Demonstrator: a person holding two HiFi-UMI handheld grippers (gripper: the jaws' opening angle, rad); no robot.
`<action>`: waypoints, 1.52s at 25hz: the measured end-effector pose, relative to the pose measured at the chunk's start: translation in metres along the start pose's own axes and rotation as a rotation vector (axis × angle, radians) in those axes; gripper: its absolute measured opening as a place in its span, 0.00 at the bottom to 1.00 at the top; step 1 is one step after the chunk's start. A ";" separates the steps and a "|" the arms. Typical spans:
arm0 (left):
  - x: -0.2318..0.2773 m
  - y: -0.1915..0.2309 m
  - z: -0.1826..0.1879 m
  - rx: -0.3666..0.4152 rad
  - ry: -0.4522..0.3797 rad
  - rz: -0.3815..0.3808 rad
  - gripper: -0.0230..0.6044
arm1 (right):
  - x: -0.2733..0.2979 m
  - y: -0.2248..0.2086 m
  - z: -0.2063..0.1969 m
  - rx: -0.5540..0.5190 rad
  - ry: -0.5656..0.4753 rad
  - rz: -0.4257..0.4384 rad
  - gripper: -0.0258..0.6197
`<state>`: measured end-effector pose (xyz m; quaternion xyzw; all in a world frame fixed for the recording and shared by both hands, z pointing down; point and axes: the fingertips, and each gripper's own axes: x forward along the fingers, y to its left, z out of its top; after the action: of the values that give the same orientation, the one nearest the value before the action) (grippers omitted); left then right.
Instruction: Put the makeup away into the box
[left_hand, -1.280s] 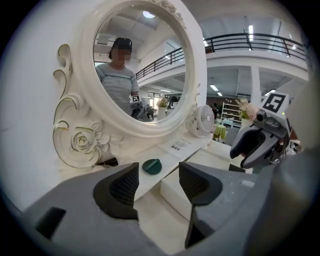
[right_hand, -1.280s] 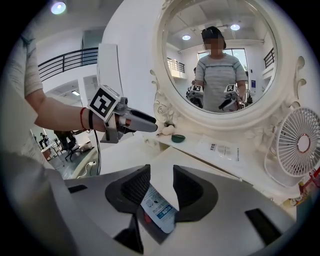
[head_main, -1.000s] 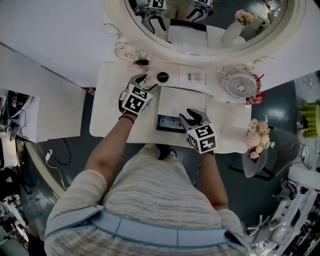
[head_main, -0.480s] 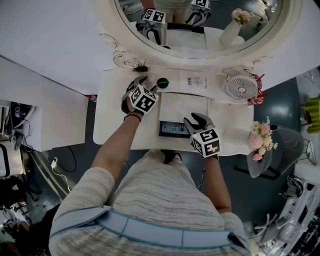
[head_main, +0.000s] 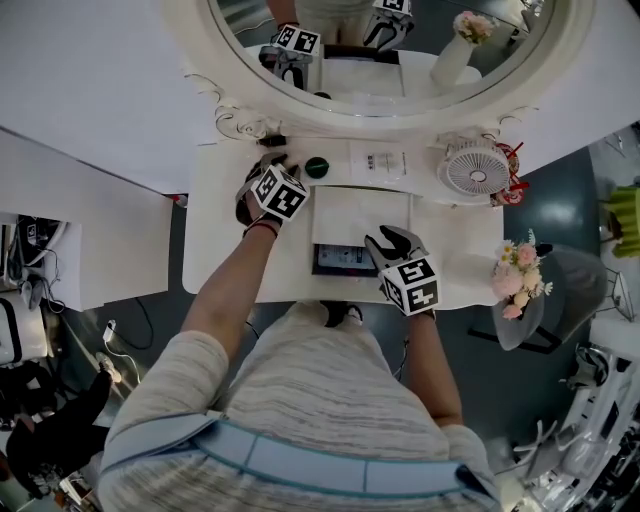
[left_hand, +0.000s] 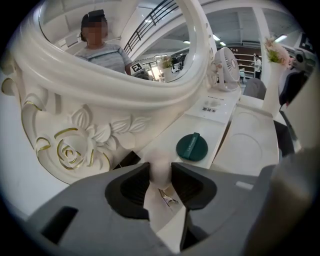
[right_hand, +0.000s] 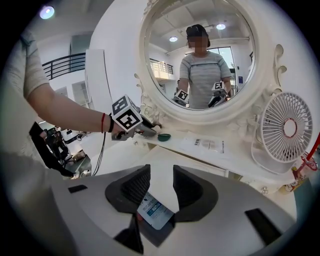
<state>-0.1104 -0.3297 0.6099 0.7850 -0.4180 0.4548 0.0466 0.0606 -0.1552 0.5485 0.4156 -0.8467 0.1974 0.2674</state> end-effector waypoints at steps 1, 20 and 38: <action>0.000 0.001 0.000 -0.001 0.000 0.003 0.27 | -0.001 -0.001 0.000 0.002 -0.001 -0.002 0.23; -0.052 -0.042 0.032 -0.042 -0.158 -0.096 0.24 | -0.011 -0.005 -0.002 0.036 -0.027 -0.014 0.23; -0.120 -0.166 0.026 -0.023 -0.193 -0.414 0.23 | -0.039 0.005 -0.016 0.068 -0.055 -0.030 0.23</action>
<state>-0.0055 -0.1600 0.5555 0.8932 -0.2559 0.3536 0.1077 0.0812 -0.1197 0.5365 0.4423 -0.8402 0.2105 0.2327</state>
